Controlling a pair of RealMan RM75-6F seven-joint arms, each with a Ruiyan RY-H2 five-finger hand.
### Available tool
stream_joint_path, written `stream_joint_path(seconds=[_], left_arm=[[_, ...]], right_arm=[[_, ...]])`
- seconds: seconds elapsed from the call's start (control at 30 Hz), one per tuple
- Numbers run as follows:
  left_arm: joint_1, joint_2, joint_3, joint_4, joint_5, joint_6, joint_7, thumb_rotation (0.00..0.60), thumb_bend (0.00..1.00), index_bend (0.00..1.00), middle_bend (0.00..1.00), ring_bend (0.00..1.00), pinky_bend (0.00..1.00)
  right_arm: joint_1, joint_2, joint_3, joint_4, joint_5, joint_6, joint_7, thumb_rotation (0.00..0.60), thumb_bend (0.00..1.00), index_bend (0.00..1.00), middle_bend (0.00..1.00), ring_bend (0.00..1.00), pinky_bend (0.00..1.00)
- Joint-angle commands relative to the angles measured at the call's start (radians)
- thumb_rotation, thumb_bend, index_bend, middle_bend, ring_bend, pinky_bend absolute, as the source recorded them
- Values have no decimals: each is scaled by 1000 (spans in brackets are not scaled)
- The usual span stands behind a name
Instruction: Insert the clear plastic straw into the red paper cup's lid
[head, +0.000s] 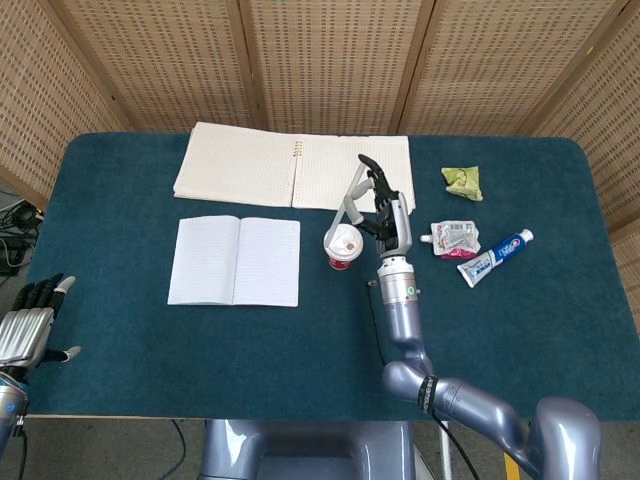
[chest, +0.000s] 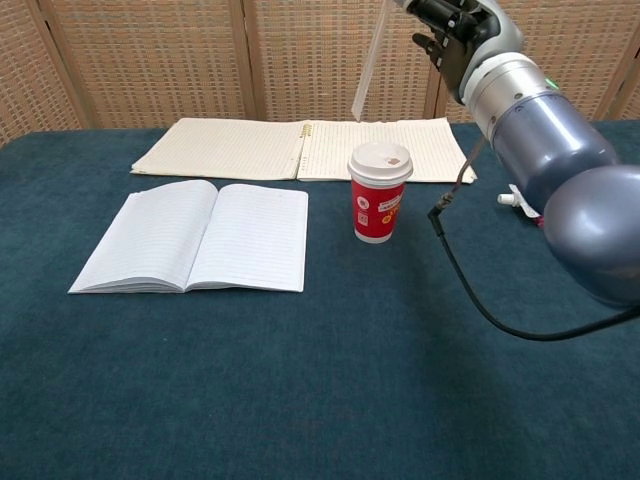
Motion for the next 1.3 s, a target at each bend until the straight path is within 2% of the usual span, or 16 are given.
stream_joint_path(seconds=[0.03, 0.3, 0.53, 0.83, 1.3], left_arm=[[-5, -4, 1, 1, -1, -5, 8, 600, 70, 0, 0, 0, 0], [-14, -10, -3, -12, -12, -7, 39, 600, 70, 0, 0, 0, 0], [-18, -10, -6, -18, -29, -9, 55, 600, 71, 0, 0, 0, 0], [-27, -18, -2, -8, -38, -30, 55, 600, 70, 0, 0, 0, 0], [-32, -21, 7, -3, -36, -40, 48, 600, 70, 0, 0, 0, 0]], right_arm=[[18, -28, 7, 76, -8, 27, 49, 600, 546, 653, 240, 2, 0], [30, -59, -12, 165, -17, 53, 107, 600, 546, 656, 242, 3, 0], [67, -109, -27, 290, -28, 68, 142, 600, 546, 658, 242, 3, 0], [111, -172, -47, 468, -57, 142, 184, 600, 546, 662, 245, 3, 0], [121, -215, -64, 565, -49, 187, 224, 600, 544, 663, 245, 3, 0]])
